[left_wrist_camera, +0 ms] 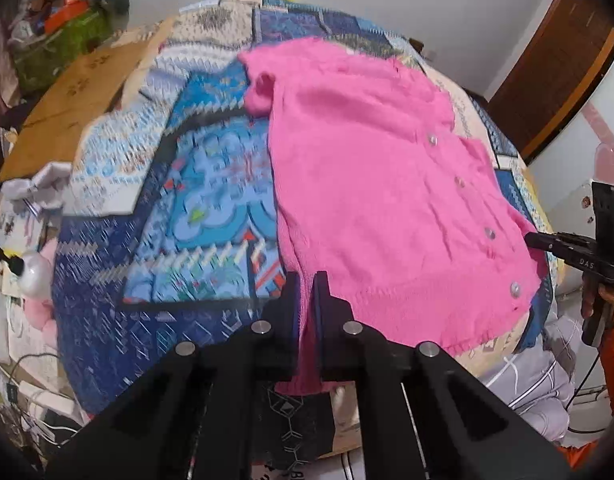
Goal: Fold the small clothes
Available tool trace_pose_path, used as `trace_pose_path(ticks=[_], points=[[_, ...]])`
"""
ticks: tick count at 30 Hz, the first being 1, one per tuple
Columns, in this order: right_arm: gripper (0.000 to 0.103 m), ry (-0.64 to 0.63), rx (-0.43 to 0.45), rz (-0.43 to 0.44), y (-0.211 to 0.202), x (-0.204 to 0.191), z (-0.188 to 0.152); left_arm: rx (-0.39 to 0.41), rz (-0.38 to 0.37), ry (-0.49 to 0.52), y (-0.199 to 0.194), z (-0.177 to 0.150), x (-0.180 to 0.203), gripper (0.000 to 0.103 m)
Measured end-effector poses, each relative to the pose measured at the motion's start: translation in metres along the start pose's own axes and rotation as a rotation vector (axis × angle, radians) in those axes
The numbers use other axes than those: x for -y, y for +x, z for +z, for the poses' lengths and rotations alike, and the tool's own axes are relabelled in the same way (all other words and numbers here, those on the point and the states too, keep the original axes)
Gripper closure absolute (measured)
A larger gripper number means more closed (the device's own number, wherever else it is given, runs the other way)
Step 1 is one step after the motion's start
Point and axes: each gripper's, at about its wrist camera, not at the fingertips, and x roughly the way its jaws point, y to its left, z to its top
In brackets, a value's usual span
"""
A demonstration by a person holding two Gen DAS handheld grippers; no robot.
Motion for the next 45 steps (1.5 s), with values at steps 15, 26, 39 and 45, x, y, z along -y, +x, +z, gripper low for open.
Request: trace_pose_path(ticks=[15,26,39,45], points=[[0.098,-0.144,0.319,-0.019,-0.088,-0.029,0.095,0.378,-0.065,0.050,-0.114,0.109,0.025,0.099],[0.098,-0.173,0.351,-0.087,-0.066,-0.013,0.169,0.354,-0.007,-0.023,-0.059,0.206,0.001,0.099],[0.097,-0.033,0.132,-0.151,0.064,0.075,0.218,0.076,0.096,-0.113,0.145,0.264,-0.076,0.099],[0.079,-0.004,0.104,-0.177,0.082,0.094,0.217,0.058,0.100,-0.061,0.172,0.264,-0.080,0.095]])
